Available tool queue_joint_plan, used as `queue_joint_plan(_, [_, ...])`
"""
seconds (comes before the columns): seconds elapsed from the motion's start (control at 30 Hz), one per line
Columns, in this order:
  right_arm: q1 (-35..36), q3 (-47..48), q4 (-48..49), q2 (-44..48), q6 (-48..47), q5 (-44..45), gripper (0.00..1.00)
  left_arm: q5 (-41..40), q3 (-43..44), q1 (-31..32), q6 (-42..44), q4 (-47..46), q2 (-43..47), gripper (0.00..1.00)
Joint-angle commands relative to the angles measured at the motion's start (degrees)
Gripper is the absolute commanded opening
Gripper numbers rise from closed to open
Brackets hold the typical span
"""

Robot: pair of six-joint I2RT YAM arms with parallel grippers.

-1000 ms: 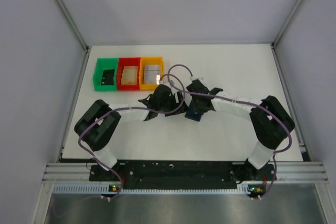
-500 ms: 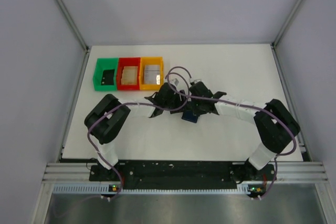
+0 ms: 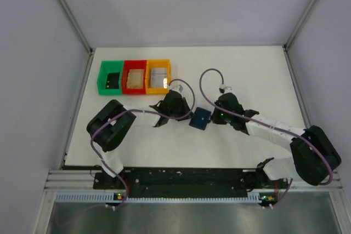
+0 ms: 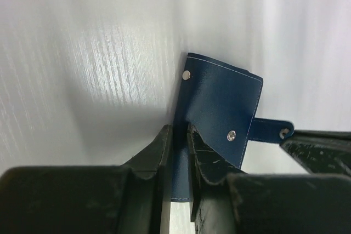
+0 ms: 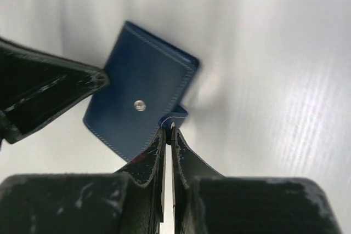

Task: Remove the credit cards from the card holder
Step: Open the card holder at the center of the board.

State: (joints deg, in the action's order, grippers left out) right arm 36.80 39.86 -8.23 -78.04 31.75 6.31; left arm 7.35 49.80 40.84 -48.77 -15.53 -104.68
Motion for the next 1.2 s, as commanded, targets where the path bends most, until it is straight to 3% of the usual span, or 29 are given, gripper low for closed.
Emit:
queue_joint_plan(0.0, [-5.32,-8.02,7.17,6.66,10.6,-1.56,0.0,-3.93,-4.53,0.21,0.17,5.07,0.35,0.14])
queue_joint_plan(0.17, [-7.53,-14.54,7.79,9.66,14.75,-1.3,0.07,-4.19,-6.47,0.38,-0.27,3.93,2.81,0.15])
queue_joint_plan(0.33, [-7.62,-15.59,10.07,8.79,14.22,-1.03,0.03,-9.7,-8.93,1.43,3.06,3.57,9.57,0.39])
queue_joint_plan(0.43, [-7.7,-16.21,10.6,8.78,14.31,-1.47,0.04,-14.72,-8.32,3.71,6.66,7.25,14.76,0.47])
queue_joint_plan(0.53, [-7.7,-16.48,13.14,10.8,11.07,-4.89,0.18,-19.91,-6.83,7.14,9.48,10.95,17.84,0.56])
queue_joint_plan(0.6, [-7.62,-16.39,15.25,12.47,8.96,-8.22,0.37,-23.16,-6.38,9.6,11.76,12.18,19.07,0.66])
queue_joint_plan(0.7, [-7.35,-14.12,16.58,12.39,7.37,-9.55,0.51,-28.96,-5.94,12.41,13.96,14.46,20.39,0.77])
queue_joint_plan(0.87, [-3.76,-6.83,14.22,7.92,4.73,-6.93,0.61,-34.07,-9.1,13.21,13.53,15.27,25.13,0.78])
queue_joint_plan(1.17, [4.77,8.47,-1.25,-5.18,0.77,12.49,0.68,-36.0,-12.01,14.44,14.23,15.0,30.15,0.78])
